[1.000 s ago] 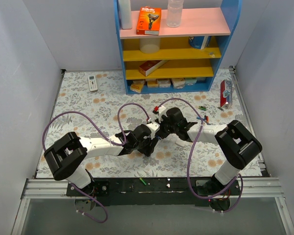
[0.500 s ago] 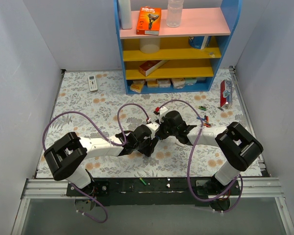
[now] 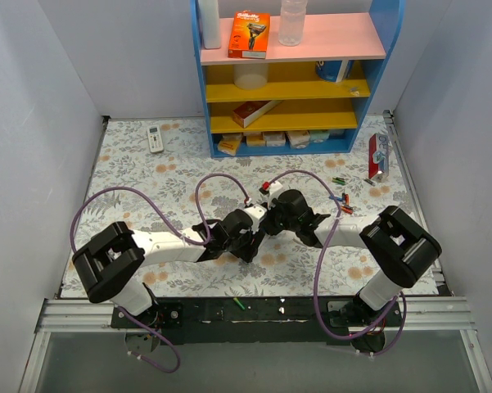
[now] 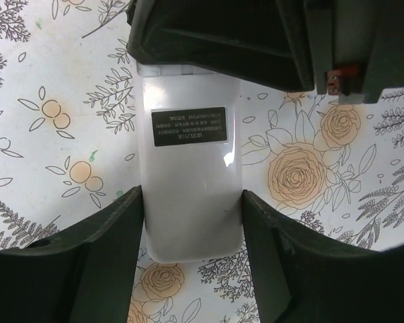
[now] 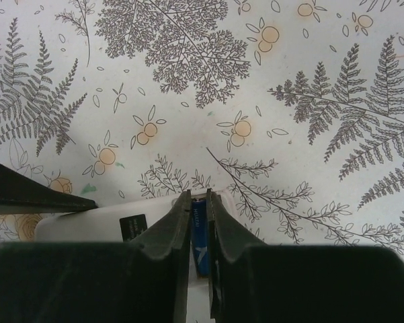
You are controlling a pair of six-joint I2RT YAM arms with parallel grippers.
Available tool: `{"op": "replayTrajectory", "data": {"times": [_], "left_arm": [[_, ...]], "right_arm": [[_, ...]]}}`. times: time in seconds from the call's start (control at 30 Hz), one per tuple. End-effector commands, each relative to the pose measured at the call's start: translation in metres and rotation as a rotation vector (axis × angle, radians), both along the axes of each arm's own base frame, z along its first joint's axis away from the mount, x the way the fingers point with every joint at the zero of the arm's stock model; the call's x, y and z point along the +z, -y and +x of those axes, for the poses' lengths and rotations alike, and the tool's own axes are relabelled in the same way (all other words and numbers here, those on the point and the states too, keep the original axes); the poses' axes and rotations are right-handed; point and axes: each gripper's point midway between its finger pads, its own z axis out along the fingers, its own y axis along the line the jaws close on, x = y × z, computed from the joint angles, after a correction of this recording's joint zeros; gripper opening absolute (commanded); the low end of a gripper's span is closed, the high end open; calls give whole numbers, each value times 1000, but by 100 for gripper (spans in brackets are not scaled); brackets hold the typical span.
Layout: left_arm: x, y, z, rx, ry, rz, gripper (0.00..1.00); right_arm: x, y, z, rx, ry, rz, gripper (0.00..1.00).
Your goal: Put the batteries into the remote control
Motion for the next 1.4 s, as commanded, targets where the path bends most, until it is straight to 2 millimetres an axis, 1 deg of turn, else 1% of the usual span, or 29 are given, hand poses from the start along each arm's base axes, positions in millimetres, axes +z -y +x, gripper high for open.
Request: {"op": "replayTrajectory", "data": {"times": [0.0,0.13,0.17,0.2,0.3,0.43,0.53,0.7,0.83,1.0,1.07,1.2,1.3,1.37], "left_arm": [[6,-8,14,77,38,-16,30],[6,-11,14,82,40,-23,30],[5,-11,14,83,35,-22,30],[5,-11,14,84,35,-23,30],[5,-12,14,88,34,-26,31],[8,-13,16,93,38,-36,32],[8,-14,15,93,35,-40,33],[7,-15,13,93,29,-40,34],[8,-14,13,84,31,-43,34],[7,-13,11,67,25,-43,34],[8,-12,11,63,24,-46,34],[8,-11,9,52,21,-49,34],[8,-10,9,46,19,-50,34],[8,-10,9,45,19,-52,34]], "right_arm": [[-40,9,-86,276,-194,-85,19],[-35,7,-90,298,-194,-71,23],[-33,6,-90,301,-194,-66,27],[-32,6,-90,301,-198,-63,29],[-32,7,-90,290,-206,-67,31],[-32,11,-85,248,-213,-74,32],[-28,12,-81,222,-221,-66,36],[-17,13,-76,187,-234,-40,36],[-6,15,-65,144,-227,-4,34],[8,6,-61,171,-239,69,29],[13,1,-61,191,-241,96,29],[27,-10,-54,208,-216,141,29],[31,-14,-47,204,-205,148,29],[26,-13,-42,182,-207,135,26]]}}
